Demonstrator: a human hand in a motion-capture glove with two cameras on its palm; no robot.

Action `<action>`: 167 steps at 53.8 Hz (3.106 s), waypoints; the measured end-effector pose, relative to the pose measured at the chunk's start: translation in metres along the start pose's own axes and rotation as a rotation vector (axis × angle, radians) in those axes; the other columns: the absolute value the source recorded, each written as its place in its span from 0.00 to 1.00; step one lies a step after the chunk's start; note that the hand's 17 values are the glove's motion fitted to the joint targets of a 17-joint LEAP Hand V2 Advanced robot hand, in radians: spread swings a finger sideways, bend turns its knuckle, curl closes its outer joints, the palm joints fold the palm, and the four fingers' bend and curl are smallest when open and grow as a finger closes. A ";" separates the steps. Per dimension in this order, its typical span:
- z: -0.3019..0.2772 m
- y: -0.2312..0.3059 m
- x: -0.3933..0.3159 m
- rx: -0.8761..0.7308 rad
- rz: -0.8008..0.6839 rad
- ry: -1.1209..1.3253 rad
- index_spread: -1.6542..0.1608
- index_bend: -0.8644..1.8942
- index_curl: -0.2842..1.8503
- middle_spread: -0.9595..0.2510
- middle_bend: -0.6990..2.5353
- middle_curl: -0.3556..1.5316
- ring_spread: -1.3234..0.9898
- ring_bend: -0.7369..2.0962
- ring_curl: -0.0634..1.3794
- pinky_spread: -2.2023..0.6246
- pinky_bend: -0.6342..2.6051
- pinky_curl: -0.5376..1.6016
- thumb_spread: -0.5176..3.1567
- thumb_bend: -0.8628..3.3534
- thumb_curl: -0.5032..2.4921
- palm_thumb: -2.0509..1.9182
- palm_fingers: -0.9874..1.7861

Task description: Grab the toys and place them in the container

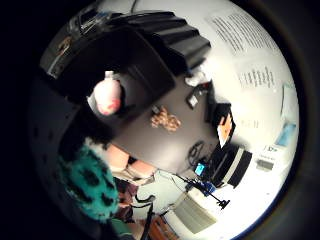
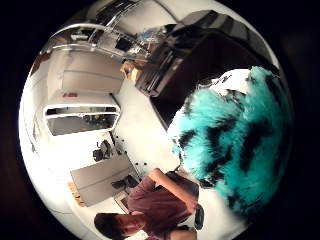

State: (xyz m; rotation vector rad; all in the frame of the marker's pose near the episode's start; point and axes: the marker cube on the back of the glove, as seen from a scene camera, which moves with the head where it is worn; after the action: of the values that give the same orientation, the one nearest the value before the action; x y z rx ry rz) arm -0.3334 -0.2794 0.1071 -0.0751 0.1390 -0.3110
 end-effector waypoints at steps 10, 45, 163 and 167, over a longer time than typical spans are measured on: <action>0.012 0.005 -0.022 0.038 -0.006 0.007 0.78 0.66 0.59 0.61 0.62 0.71 0.40 0.74 0.59 0.65 0.51 0.51 0.32 0.20 0.51 0.67 0.67; -0.016 0.010 0.018 -0.078 0.127 0.116 0.83 0.33 0.33 0.80 0.29 0.50 0.54 0.53 0.40 0.78 0.55 0.47 0.46 0.20 0.35 0.51 0.26; -0.054 0.041 0.187 -0.016 0.278 0.046 0.75 0.71 0.64 0.51 0.60 0.78 0.35 0.69 0.63 0.65 0.49 0.51 0.39 0.24 0.47 0.67 0.64; -0.055 0.017 0.156 0.003 0.232 0.041 0.75 0.71 0.65 0.51 0.60 0.78 0.35 0.70 0.63 0.65 0.49 0.51 0.38 0.24 0.48 0.67 0.63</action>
State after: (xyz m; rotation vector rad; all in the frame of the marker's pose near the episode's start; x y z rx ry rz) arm -0.1891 -0.3145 0.0314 -0.0495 0.1858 -0.0811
